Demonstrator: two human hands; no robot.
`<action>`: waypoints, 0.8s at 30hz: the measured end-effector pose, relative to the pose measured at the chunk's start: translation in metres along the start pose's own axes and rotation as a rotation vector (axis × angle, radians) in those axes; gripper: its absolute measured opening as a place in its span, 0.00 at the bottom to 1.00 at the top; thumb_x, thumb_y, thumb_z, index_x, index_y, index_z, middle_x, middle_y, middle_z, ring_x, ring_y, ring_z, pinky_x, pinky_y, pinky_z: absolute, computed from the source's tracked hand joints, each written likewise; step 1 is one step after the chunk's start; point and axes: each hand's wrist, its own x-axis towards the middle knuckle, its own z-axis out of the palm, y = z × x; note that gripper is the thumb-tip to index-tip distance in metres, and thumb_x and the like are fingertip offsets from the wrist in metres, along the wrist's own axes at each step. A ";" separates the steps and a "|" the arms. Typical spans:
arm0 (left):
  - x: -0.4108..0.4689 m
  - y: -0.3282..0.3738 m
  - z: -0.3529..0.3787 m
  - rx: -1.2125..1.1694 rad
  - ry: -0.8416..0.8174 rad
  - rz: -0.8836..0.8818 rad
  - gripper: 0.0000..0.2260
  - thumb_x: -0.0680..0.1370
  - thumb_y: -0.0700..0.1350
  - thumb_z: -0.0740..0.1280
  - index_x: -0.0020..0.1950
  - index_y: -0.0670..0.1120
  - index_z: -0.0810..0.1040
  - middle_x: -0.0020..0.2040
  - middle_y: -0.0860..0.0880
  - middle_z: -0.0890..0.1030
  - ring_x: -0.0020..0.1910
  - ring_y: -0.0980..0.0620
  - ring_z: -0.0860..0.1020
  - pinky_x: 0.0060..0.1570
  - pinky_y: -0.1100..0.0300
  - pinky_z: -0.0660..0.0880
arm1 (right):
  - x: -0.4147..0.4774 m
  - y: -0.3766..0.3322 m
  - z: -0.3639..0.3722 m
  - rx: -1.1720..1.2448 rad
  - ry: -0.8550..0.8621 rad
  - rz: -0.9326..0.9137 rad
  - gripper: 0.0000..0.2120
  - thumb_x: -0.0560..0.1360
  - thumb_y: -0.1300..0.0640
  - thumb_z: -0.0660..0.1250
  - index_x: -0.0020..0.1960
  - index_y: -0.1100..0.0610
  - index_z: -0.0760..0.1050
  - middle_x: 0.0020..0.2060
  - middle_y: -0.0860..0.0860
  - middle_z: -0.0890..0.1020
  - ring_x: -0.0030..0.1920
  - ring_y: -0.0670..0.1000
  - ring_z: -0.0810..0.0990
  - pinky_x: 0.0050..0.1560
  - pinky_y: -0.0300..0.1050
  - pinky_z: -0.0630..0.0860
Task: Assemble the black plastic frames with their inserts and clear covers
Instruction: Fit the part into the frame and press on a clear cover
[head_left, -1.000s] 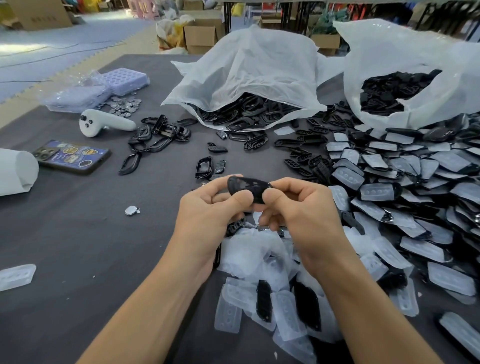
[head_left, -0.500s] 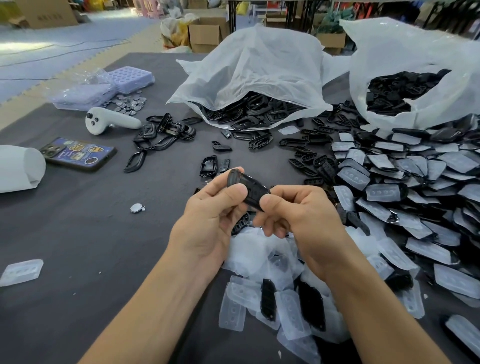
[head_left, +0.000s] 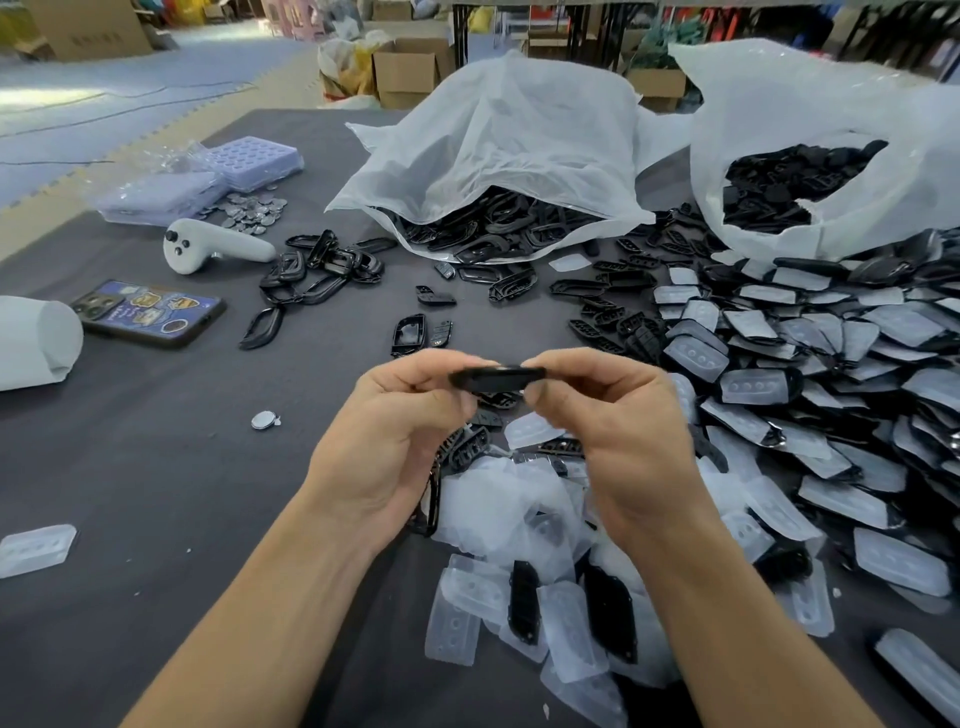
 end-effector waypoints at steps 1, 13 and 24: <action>-0.001 0.002 -0.001 0.006 -0.017 -0.017 0.12 0.64 0.36 0.72 0.43 0.45 0.89 0.47 0.46 0.88 0.50 0.51 0.85 0.51 0.61 0.81 | 0.001 -0.002 -0.004 -0.029 -0.007 -0.059 0.14 0.70 0.77 0.72 0.40 0.59 0.86 0.32 0.50 0.84 0.33 0.45 0.79 0.37 0.34 0.75; 0.001 -0.009 0.004 0.712 0.276 0.054 0.13 0.74 0.35 0.76 0.43 0.55 0.87 0.36 0.52 0.87 0.33 0.57 0.82 0.38 0.62 0.80 | 0.002 -0.003 -0.016 -0.474 -0.010 -0.235 0.30 0.71 0.72 0.70 0.63 0.43 0.82 0.53 0.44 0.86 0.49 0.47 0.84 0.46 0.38 0.79; 0.008 -0.017 -0.006 0.490 0.399 0.052 0.23 0.77 0.27 0.64 0.45 0.55 0.85 0.39 0.47 0.87 0.36 0.50 0.86 0.33 0.61 0.80 | -0.005 0.011 -0.002 -1.208 -0.070 -0.083 0.07 0.74 0.57 0.72 0.49 0.50 0.87 0.42 0.52 0.85 0.51 0.56 0.79 0.58 0.53 0.77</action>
